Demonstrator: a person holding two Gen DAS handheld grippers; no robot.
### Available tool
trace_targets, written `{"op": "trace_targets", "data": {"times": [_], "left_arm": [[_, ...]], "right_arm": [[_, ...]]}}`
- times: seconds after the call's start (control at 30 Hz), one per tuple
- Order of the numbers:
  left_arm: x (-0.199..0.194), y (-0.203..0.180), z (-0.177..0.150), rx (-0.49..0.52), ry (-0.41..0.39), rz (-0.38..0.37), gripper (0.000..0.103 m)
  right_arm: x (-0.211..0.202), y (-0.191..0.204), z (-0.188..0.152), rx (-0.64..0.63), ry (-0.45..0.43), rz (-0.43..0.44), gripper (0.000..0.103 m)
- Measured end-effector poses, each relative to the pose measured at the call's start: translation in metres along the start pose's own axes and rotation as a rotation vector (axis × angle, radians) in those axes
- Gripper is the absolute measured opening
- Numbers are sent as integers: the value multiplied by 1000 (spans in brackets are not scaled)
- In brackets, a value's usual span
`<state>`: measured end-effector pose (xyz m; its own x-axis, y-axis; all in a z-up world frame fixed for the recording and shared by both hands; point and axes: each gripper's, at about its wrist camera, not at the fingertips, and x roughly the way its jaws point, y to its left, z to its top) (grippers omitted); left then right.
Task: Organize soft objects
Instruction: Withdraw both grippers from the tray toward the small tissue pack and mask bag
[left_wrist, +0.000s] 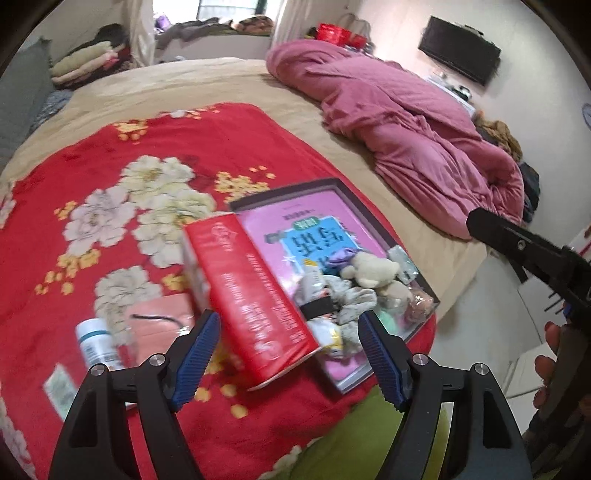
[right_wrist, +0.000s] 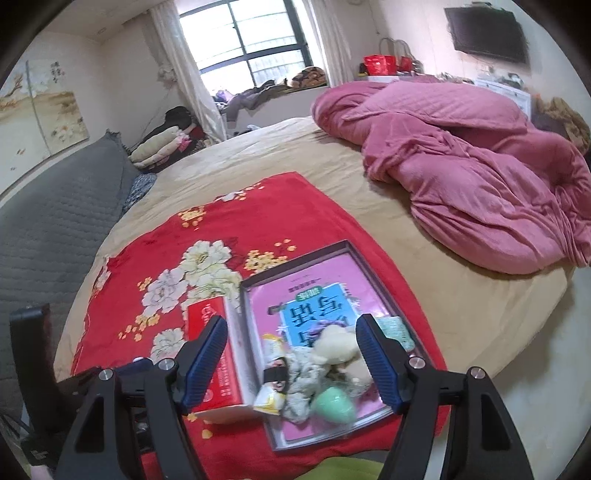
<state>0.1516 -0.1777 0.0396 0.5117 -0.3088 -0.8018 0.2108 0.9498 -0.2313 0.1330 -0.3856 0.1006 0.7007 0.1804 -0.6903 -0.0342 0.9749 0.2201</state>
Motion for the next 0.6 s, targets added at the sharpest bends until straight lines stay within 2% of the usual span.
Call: {"op": "trace_targets", "data": {"times": [0.43,0.6], "left_arm": [[-61,65,-26,-116,-77,29,79],[-80,97,-39,-166,-97,63,79]], "right_arm": [[-6,64,-22,-101,25,25,75],[-8,90,-30,-150,33,46,75]]}}
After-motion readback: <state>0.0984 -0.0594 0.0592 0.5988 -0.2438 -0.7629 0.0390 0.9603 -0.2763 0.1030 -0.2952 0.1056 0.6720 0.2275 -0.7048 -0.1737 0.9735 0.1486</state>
